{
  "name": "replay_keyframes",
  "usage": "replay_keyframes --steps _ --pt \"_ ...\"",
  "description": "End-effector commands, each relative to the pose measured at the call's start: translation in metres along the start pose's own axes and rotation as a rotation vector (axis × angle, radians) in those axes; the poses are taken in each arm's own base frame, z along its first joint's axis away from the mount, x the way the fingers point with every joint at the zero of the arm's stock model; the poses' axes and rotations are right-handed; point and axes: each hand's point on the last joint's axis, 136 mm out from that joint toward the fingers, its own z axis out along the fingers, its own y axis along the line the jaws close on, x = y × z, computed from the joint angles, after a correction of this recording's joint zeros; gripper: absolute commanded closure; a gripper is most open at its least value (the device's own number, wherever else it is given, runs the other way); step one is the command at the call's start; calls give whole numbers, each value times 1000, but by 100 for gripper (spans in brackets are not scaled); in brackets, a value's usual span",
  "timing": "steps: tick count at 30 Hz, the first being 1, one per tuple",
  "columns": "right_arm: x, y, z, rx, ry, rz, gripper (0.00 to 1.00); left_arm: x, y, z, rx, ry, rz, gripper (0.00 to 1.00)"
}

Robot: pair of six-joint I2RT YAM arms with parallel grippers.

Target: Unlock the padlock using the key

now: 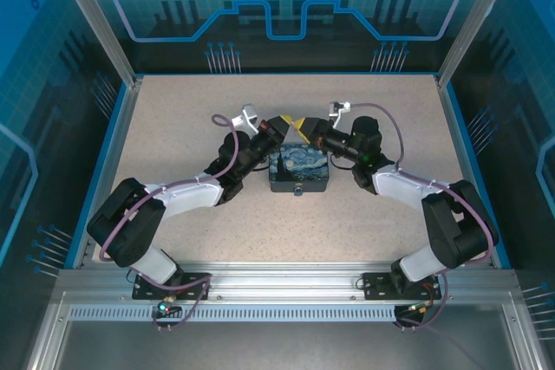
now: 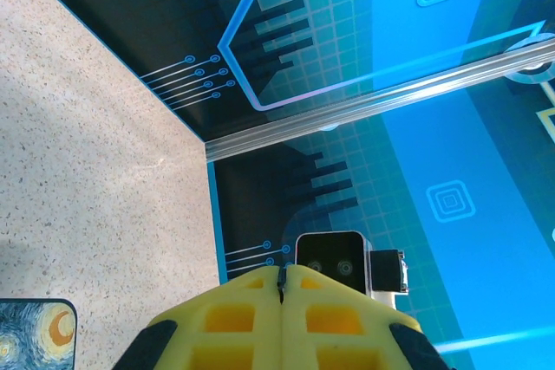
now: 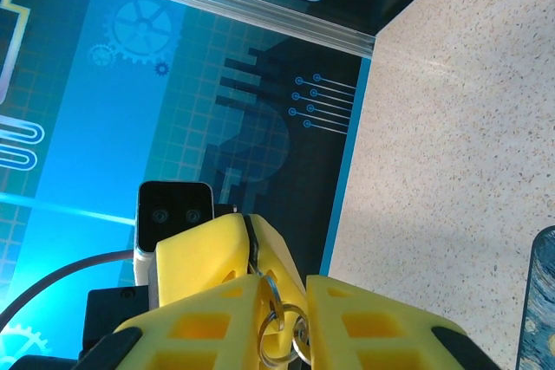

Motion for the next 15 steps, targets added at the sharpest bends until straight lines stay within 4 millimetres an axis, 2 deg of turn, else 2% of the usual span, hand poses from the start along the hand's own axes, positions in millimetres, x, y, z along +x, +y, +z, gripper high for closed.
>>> replay_keyframes --steps 1,8,14,15 --pt "4 12 -3 -30 11 -30 81 -5 -20 -1 49 -27 13 100" --pt "3 16 -3 -39 13 -36 100 -5 -20 -1 49 -26 11 100" --pt "0 14 -7 -27 2 -38 100 -4 -16 -4 39 -21 9 100" --pt "0 12 -8 -20 -3 -36 100 -4 -16 -6 36 -21 10 97"
